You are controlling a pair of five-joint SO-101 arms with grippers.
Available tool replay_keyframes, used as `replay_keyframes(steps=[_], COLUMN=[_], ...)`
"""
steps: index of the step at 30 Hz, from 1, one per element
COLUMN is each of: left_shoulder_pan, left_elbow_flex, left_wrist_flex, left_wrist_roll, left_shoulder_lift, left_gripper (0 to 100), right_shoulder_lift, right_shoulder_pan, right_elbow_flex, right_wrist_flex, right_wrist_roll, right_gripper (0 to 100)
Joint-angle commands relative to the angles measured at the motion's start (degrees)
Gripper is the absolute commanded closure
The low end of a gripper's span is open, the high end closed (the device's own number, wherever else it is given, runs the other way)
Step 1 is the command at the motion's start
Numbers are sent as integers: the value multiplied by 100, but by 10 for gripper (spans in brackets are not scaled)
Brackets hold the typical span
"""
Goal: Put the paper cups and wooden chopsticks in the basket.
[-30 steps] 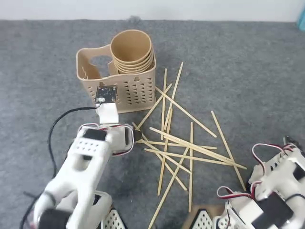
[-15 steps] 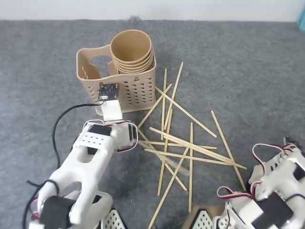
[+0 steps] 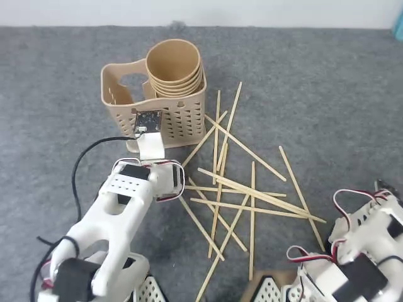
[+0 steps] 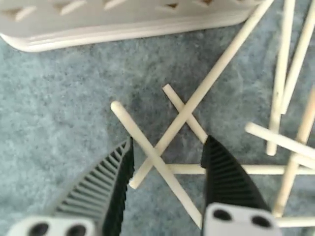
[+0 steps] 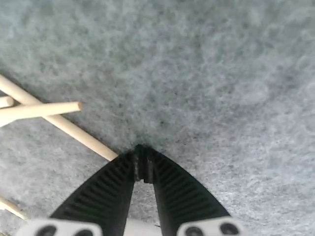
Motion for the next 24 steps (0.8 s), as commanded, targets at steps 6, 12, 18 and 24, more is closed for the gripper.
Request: replay_keyframes(steps=[6,12,18,24], left_shoulder_pan=[53,53,53,53], left_elbow_flex=[13,-48,-418,-295], left_wrist_flex=[-70,79,1108,2022], left_wrist_roll=[35,35,-809,-1415], left_shoulder_lift=[-26,-35,-949,-3736], left_gripper=[988,988,988,988], right_shoulder_lift=[-66,-66,-66,-66], right_shoulder_pan=[110,110,110,110], right_elbow_flex=[105,105,105,105], right_wrist_flex=[31,22,-4,-4], right_wrist_roll=[123,123,123,123], right_gripper=[990,990,990,990])
